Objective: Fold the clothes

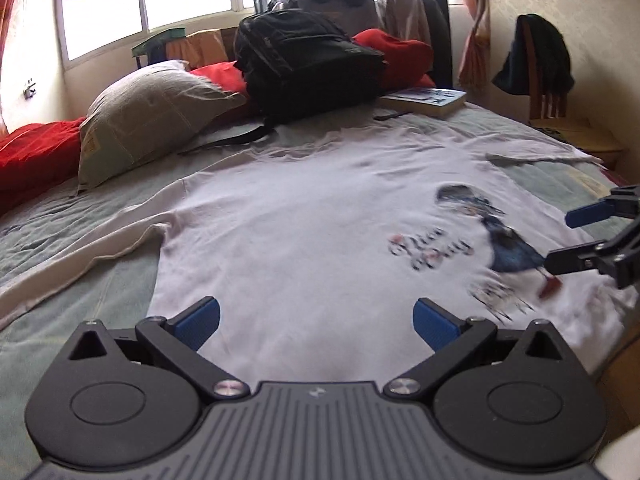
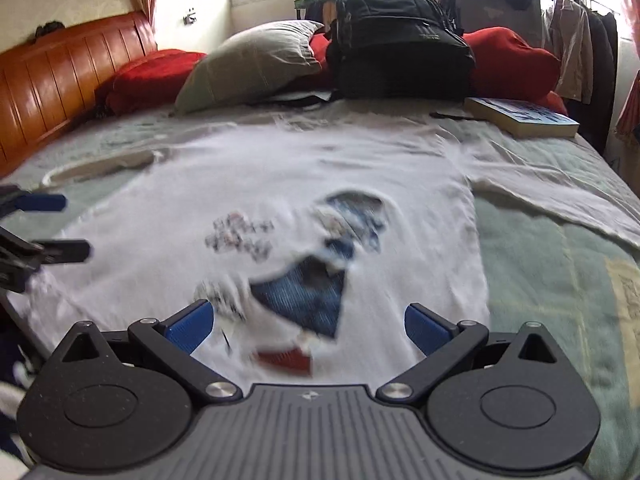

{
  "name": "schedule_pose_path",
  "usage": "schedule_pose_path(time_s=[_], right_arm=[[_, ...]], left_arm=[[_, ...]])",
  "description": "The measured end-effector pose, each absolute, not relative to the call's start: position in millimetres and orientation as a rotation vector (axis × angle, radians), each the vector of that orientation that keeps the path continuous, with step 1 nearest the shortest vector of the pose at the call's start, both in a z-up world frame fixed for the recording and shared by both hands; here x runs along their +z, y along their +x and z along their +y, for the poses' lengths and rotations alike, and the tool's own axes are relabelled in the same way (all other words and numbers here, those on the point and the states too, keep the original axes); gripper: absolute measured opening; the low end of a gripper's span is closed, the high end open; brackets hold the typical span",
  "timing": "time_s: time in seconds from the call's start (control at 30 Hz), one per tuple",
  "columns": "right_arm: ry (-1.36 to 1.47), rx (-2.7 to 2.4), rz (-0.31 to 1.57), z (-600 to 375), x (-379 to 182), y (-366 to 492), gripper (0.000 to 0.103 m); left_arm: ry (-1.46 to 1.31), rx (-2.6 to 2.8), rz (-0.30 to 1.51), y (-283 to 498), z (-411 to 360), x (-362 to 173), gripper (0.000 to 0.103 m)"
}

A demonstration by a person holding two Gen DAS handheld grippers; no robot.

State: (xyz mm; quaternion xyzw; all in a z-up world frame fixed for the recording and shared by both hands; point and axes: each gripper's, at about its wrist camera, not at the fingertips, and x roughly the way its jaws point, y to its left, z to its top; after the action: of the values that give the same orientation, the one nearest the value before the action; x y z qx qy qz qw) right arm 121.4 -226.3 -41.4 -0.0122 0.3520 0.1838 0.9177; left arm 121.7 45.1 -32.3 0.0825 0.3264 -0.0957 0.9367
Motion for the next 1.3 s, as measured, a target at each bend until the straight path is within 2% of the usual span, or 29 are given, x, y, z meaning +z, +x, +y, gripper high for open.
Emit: schedule_pose_path(time_s=[0.2,0.3,0.43,0.6,0.73,0.93,1.13,1.3], right_arm=[[-0.067,0.373,0.789,-188.5,-50.2,161.3,0.103],[-0.093,0.362,0.863,-189.7,-74.8,166.5,0.103],[-0.120,0.390,0.819,-200.3,-80.4,149.2,0.103],[-0.061,0.390,0.925,-206.1,-56.0,177.1,0.103],[0.001,0.421,0.857,-190.4,-13.4,228.5,0.103],[-0.102,0.550,0.744,-116.9,30.0,307.5,0.103],[-0.056,0.648,0.882,-49.1,-13.8,373.3,0.103],[-0.107,0.657,0.932,-28.5,-61.9,378.6,0.103]], left_arm=[[0.095,-0.187,0.761,129.7,53.0,-77.1,0.102],[0.062,-0.184,0.738,105.8,59.9,-81.2,0.102],[0.020,-0.157,0.772,92.6,65.9,-76.1,0.102],[0.004,-0.157,0.821,103.5,70.4,-60.3,0.102],[-0.041,-0.141,0.781,128.5,89.6,-31.0,0.102],[-0.095,-0.026,0.708,177.6,135.8,15.0,0.102],[-0.211,0.053,0.743,237.7,182.5,23.0,0.102],[-0.244,0.094,0.808,294.1,198.1,3.3,0.102]])
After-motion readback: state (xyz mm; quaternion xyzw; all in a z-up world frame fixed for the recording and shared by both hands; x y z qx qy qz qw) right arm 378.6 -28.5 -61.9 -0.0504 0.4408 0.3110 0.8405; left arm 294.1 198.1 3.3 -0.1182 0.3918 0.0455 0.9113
